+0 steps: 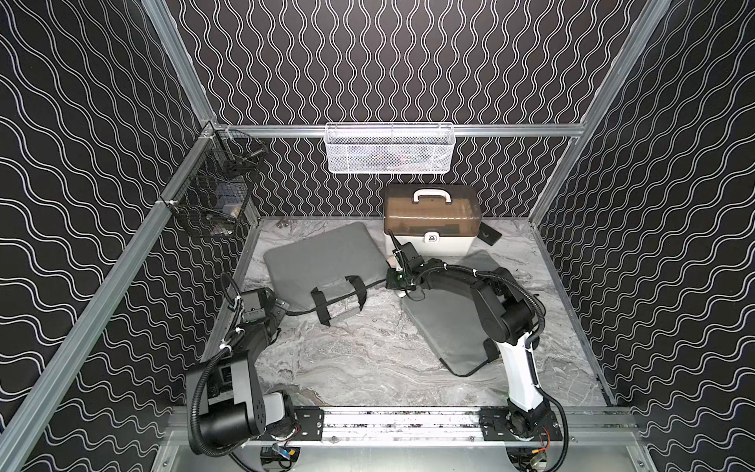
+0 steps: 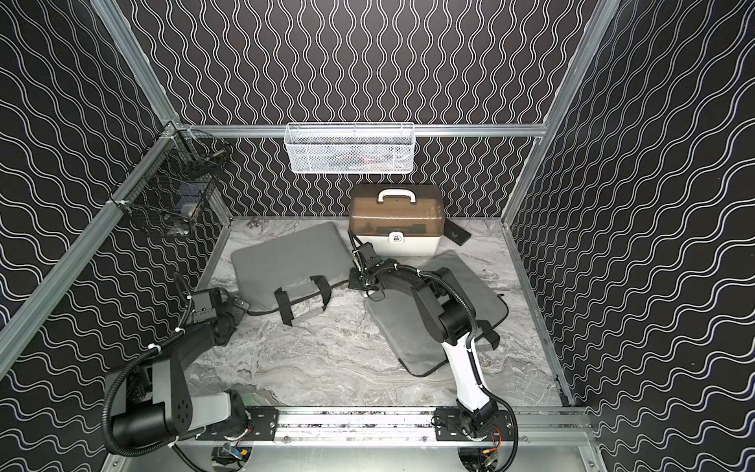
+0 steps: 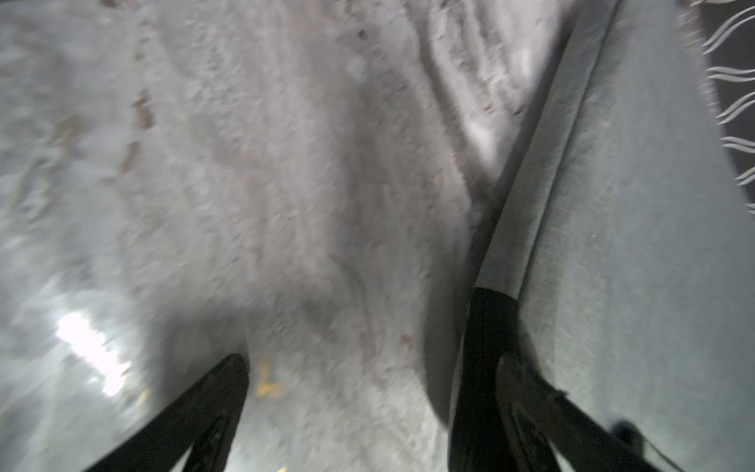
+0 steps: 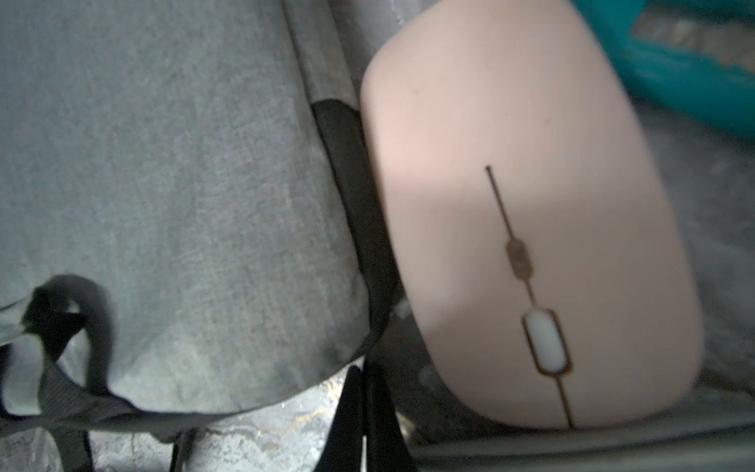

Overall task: Put the mouse into the laptop bag
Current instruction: Unzip the zipper on the zippered laptop bag.

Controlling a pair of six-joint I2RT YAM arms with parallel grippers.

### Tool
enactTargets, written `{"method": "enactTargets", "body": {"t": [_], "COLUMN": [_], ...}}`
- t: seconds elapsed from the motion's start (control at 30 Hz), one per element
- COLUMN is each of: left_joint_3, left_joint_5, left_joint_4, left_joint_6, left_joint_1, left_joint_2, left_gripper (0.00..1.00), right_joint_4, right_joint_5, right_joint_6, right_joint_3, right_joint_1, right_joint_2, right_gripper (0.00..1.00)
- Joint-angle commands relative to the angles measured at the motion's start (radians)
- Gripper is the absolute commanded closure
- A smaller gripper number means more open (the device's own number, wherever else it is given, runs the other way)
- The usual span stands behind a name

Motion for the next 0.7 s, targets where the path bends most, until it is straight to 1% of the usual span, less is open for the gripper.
{"method": "enactTargets", "body": {"t": [0.0, 0.03, 0.07, 0.1, 0.13, 0.17, 0.2, 0.23, 0.27, 0.3, 0.37, 0.5, 0.6, 0.67], "left_joint_3": [-0.017, -0.022, -0.025, -0.026, -0.028, -0.030, -0.033, -0.036, -0.035, -0.038, -0.042, -0.043, -0.062, -0.072], "left_joint_5": [0.138, 0.155, 0.172, 0.196, 0.222, 0.243, 0.256, 0.259, 0.263, 0.266, 0.239, 0.161, 0.155, 0.153], "left_joint_4": [0.108, 0.143, 0.177, 0.214, 0.254, 0.288, 0.314, 0.331, 0.339, 0.346, 0.333, 0.270, 0.269, 0.255], "left_joint_6": [-0.020, -0.029, -0.034, -0.039, -0.043, -0.049, -0.058, -0.065, -0.070, -0.073, -0.078, -0.083, -0.098, -0.104], "left_joint_1": [0.000, 0.000, -0.001, 0.000, -0.002, -0.004, -0.007, -0.012, -0.017, -0.022, -0.043, -0.103, -0.113, -0.113], "left_joint_2": [0.064, 0.091, 0.118, 0.148, 0.177, 0.201, 0.227, 0.245, 0.255, 0.259, 0.241, 0.189, 0.166, 0.145], "left_gripper": [0.04, 0.09, 0.16, 0.26, 0.37, 0.52, 0.69, 0.84, 0.95, 1.00, 1.00, 1.00, 1.00, 1.00], "right_joint_4": [-0.115, -0.113, -0.110, -0.109, -0.108, -0.106, -0.105, -0.108, -0.109, -0.112, -0.127, -0.169, -0.203, -0.211], "right_joint_5": [0.027, 0.021, 0.013, 0.008, 0.008, 0.010, 0.013, 0.015, 0.017, 0.021, 0.032, 0.056, 0.066, 0.075], "right_joint_6": [-0.033, -0.036, -0.036, -0.035, -0.035, -0.037, -0.037, -0.034, -0.030, -0.026, -0.016, -0.006, -0.010, -0.007], "right_joint_3": [-0.001, -0.003, -0.005, -0.007, -0.010, -0.011, -0.009, -0.006, -0.001, 0.008, 0.034, 0.120, 0.190, 0.208], "right_joint_1": [0.001, 0.001, 0.006, 0.012, 0.022, 0.033, 0.048, 0.063, 0.079, 0.098, 0.143, 0.270, 0.342, 0.364], "right_joint_2": [0.005, 0.001, 0.000, -0.004, -0.006, -0.008, -0.008, -0.006, -0.004, 0.001, 0.015, 0.052, 0.081, 0.089], "right_gripper": [1.00, 1.00, 1.00, 1.00, 1.00, 1.00, 1.00, 1.00, 1.00, 1.00, 1.00, 1.00, 1.00, 1.00]}}
